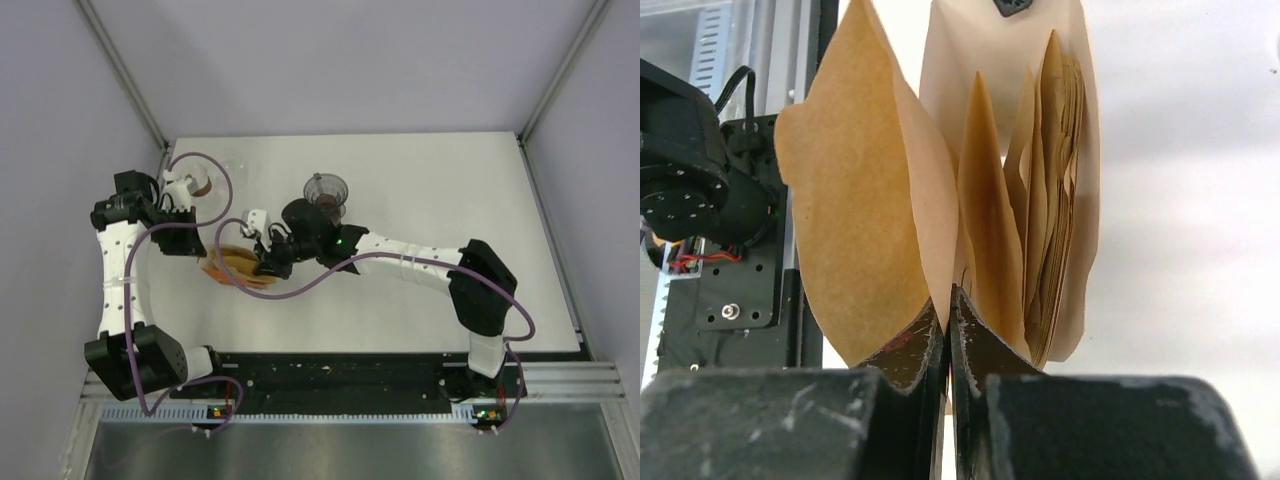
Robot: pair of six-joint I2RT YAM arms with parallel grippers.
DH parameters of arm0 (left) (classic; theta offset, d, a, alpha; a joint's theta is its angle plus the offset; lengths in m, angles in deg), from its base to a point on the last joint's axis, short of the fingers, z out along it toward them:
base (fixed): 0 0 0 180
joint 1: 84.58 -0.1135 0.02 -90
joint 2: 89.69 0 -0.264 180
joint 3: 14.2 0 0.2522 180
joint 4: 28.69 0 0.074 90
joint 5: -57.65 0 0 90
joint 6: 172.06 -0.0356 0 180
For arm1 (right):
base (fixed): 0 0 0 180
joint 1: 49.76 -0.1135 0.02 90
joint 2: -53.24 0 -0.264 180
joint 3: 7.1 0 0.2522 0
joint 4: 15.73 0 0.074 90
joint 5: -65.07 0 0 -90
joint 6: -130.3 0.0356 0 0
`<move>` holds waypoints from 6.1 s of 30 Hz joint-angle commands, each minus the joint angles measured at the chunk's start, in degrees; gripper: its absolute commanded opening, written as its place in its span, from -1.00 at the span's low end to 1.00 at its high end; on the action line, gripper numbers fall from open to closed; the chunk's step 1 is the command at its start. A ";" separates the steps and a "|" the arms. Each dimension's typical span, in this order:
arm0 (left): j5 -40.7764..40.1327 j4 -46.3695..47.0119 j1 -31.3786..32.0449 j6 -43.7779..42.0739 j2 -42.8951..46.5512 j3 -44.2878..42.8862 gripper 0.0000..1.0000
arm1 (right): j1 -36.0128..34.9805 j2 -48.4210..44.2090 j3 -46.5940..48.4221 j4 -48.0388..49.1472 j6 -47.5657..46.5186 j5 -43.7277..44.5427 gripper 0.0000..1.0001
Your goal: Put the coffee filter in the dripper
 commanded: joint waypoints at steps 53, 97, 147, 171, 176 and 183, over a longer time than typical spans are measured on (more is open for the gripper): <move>6.02 25.34 20.88 27.10 -5.57 -33.47 0.84 | 17.12 -2.59 39.40 -34.53 20.75 34.34 -1.00; -33.36 27.97 46.66 13.50 -20.26 -39.46 -1.00 | 16.50 -1.71 29.98 -10.86 20.06 31.87 -0.26; -16.57 22.00 44.20 25.71 -26.76 -36.47 -1.00 | 23.18 -11.11 18.47 -28.01 15.92 27.06 -0.24; -18.86 19.09 43.59 23.34 -31.52 -36.74 -0.43 | 25.82 -5.14 19.18 -28.18 16.98 19.23 -0.31; -19.04 19.62 43.67 22.55 -29.50 -37.70 0.03 | 25.91 -5.22 20.58 -28.53 15.67 19.05 -0.21; -17.98 19.27 42.97 22.46 -27.65 -39.37 0.38 | 25.91 -5.40 25.76 -29.32 13.29 19.93 -0.22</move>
